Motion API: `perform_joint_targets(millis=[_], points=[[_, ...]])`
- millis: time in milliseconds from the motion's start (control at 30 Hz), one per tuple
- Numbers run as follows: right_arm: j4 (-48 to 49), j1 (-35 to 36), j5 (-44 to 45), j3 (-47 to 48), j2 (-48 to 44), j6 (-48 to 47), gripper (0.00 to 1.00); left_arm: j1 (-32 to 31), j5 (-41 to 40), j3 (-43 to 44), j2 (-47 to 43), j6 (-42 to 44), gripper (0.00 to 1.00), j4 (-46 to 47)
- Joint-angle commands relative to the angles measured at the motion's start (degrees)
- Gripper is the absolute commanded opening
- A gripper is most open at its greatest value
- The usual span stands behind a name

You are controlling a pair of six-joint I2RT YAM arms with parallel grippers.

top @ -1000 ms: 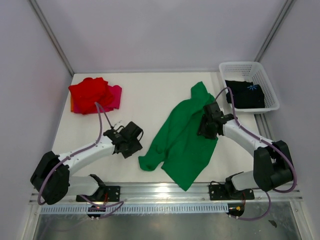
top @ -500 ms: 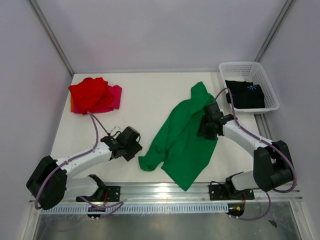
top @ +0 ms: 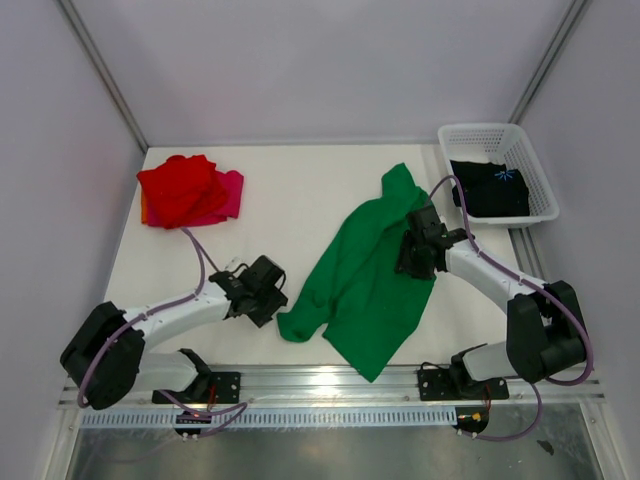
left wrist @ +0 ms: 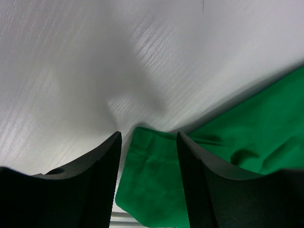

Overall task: Fold and stack the t-shirts
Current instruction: Flatten out the tshirt

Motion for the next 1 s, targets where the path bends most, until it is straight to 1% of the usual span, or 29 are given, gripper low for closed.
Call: perform_joint_targets(millis=[0, 167, 267, 300, 400, 433, 500, 533, 667, 733, 833, 867, 900, 933, 967], points=[[0.43, -0.04, 0.3, 0.75, -0.31, -1.02, 0.5, -0.72, 0.3, 0.53, 1.92, -1.95, 0.52, 1.25], [0.35, 0.05, 0.74, 0.13, -0.4, -1.28, 0.5, -1.51, 0.39, 0.88, 3.34, -2.91, 0.51, 1.6], [0.26, -0.04, 1.0, 0.04, -0.4, -1.64, 0.5, -1.78, 0.13, 0.97, 3.86, -3.09, 0.45, 1.86], [0.17, -0.04, 1.09, 0.04, -0.4, -1.64, 0.5, -1.95, 0.04, 0.97, 3.95, -3.18, 0.42, 1.86], [0.17, -0.04, 1.35, 0.04, -0.49, -1.9, 0.5, -2.22, -0.23, 0.88, 3.69, -2.91, 0.2, 2.83], [0.08, -0.04, 1.44, -0.04, -0.66, -1.81, 0.5, -2.39, -0.23, 0.88, 3.6, -2.91, 0.09, 2.92], [0.17, -0.04, 1.44, -0.13, -0.67, -1.9, 0.5, -2.3, -0.4, 0.88, 3.43, -2.56, 0.03, 3.18], [0.17, -0.04, 1.44, -0.22, -0.67, -1.99, 0.5, -2.39, -0.58, 1.05, 3.51, -2.56, 0.02, 3.01], [0.78, -0.04, 1.09, -0.57, -0.58, -1.81, 0.5, -2.3, -1.8, 2.37, 3.95, -1.69, 0.02, 0.9], [1.14, -0.04, 0.74, -0.66, -0.49, -1.55, 0.5, -2.39, -4.34, 4.64, 4.22, -0.37, 0.02, -1.2], [1.66, -0.04, 0.39, -0.75, -0.31, -1.37, 0.5, -2.39, -7.69, 9.83, 4.31, 2.17, 0.02, -7.26], [1.84, 0.05, 0.21, -0.66, -0.23, -1.55, 0.5, -2.3, -10.83, 11.67, 4.39, 2.79, 0.02, -11.8], [1.93, -0.04, 0.12, -0.75, -0.14, -1.81, 0.5, -2.3, -12.43, 15.95, 4.65, 3.15, 0.02, -14.72], [1.93, -0.04, 0.12, -0.57, -0.14, -1.99, 0.5, -2.3, -14.44, 18.26, 4.92, 3.76, 0.02, -17.71], [2.02, 0.05, 0.3, -0.49, -0.14, -2.16, 0.5, -2.3, -17.95, 20.81, 5.01, 4.03, 0.02, -23.74]])
